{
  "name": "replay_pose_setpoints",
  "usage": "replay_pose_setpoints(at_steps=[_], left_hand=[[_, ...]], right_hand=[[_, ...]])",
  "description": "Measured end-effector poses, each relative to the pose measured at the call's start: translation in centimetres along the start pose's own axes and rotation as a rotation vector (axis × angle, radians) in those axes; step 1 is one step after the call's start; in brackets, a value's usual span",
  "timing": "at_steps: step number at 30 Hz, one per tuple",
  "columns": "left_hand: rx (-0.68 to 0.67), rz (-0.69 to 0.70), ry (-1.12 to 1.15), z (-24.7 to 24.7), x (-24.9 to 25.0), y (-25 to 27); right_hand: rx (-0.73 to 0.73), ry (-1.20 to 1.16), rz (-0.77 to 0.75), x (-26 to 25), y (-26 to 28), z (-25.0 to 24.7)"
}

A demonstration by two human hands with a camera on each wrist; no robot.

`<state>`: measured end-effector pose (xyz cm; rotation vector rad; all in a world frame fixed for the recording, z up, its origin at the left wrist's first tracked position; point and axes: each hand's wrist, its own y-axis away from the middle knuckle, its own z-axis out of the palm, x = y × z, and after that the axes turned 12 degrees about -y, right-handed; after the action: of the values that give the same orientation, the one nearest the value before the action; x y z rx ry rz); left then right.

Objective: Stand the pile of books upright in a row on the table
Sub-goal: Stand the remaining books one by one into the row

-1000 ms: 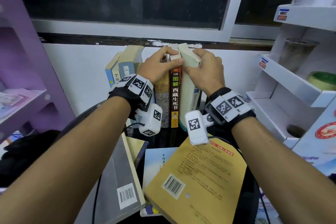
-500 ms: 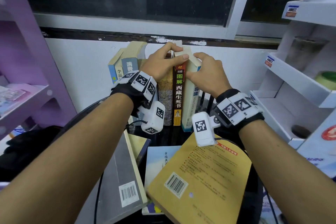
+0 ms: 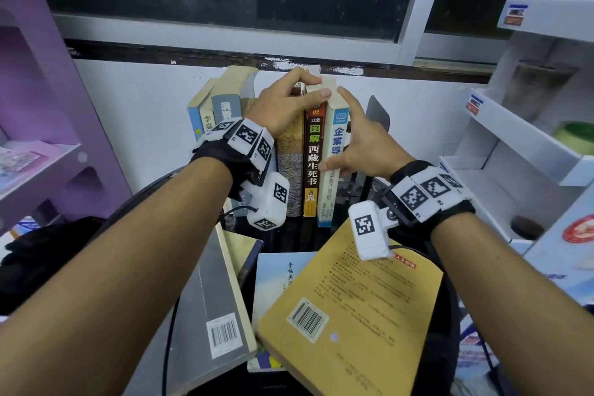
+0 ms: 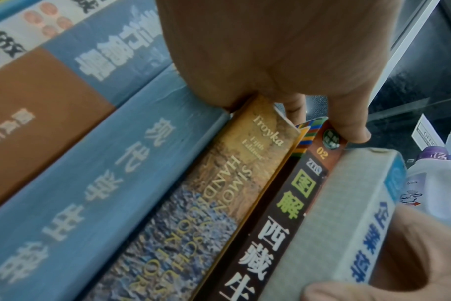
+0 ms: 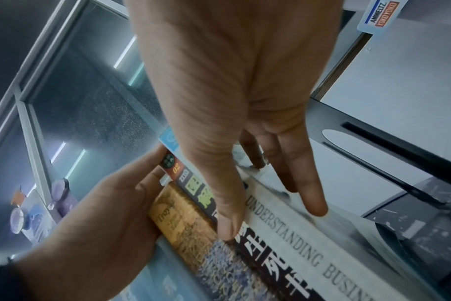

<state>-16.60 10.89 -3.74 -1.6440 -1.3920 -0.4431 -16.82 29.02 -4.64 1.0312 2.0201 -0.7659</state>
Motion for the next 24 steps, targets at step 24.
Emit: replay_pose_setpoints(at_steps=[24], left_hand=[[-0.001,0.015,0.050,-0.1,0.0,0.0]], right_hand=[[0.069,-0.082,-0.024,1.3,-2.3,0.4]])
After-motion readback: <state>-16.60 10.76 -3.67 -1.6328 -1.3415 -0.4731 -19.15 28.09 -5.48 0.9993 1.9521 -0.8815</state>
